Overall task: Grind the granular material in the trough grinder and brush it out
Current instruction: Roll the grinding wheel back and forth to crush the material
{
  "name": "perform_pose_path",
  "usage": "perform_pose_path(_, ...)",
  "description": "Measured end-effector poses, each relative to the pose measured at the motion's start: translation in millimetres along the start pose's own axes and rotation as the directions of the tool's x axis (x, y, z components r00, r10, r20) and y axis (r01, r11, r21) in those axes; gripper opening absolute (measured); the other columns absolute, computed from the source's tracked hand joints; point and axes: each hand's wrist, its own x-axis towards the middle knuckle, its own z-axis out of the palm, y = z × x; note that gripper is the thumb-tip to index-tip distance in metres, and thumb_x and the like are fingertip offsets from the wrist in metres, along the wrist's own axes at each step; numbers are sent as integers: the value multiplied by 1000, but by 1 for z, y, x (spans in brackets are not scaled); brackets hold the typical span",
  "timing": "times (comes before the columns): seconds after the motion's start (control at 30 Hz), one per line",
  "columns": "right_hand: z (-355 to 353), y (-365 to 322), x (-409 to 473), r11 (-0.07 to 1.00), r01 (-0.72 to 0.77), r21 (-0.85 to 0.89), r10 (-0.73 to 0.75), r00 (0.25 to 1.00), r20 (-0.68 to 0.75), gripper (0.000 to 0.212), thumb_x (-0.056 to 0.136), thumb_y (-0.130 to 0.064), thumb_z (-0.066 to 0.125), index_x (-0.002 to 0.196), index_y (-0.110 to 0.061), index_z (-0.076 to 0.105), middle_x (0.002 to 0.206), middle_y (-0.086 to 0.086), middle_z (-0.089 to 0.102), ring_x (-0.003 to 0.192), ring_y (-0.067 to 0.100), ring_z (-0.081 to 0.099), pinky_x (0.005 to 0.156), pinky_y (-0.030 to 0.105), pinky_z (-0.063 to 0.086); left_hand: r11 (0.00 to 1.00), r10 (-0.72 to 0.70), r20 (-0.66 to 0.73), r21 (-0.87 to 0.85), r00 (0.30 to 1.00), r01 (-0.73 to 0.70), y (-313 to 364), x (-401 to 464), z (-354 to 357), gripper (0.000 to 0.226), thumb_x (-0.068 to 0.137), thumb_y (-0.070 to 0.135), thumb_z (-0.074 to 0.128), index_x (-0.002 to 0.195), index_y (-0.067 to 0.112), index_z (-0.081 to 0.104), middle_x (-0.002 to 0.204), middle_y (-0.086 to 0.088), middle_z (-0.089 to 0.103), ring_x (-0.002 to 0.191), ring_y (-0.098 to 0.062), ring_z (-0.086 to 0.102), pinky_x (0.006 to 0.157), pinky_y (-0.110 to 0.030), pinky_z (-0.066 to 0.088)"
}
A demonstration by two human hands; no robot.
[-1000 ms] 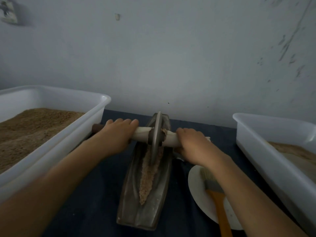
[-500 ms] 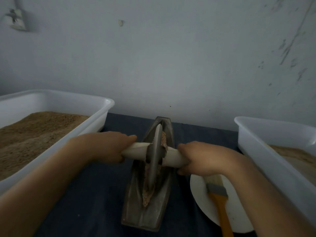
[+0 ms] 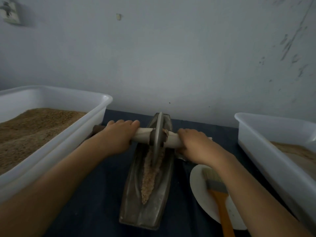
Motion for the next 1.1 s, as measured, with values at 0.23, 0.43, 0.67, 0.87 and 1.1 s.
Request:
perform_pose_path(0.23,16,1,6,992,0,-123,-27,976,-218,27,87,-23,58,109,-12,48,108,6,54,97,23,49,69,30,23,999,-7,-182,32,983,13,0,6,13,37,90,22,55,121,23,35,120,2,48,110,-18,47,94,-35,37)
perform_pose_path(0.43,-20,-12,-13,1000,22,-1,-21,981,191,31,92,-21,55,119,-8,45,116,9,53,99,20,50,68,25,30,997,58,223,-67,973,-44,1,-12,-20,38,90,23,57,122,21,36,120,1,52,108,-15,51,93,-30,40)
perform_pose_path(0.67,-51,-26,-43,990,118,77,-140,893,428,31,91,-35,58,112,-14,51,90,-3,50,81,11,48,55,16,33,975,180,501,-203,847,-87,-3,-39,-50,27,90,23,58,93,34,33,84,14,47,75,-1,46,68,-16,36)
perform_pose_path(0.87,-44,-21,-30,992,86,94,-116,907,404,31,91,-33,58,114,-12,52,87,-4,49,76,9,46,50,14,30,976,154,478,-207,865,-60,-4,-28,-42,29,90,20,58,105,28,35,99,6,51,89,-9,50,79,-22,39)
perform_pose_path(1.1,-9,-5,-8,999,2,54,-8,993,119,26,92,-21,54,115,-10,46,110,7,54,96,21,51,68,28,32,996,-11,18,84,1000,9,5,-5,-4,37,91,24,53,122,20,33,123,1,47,112,-19,48,95,-35,39)
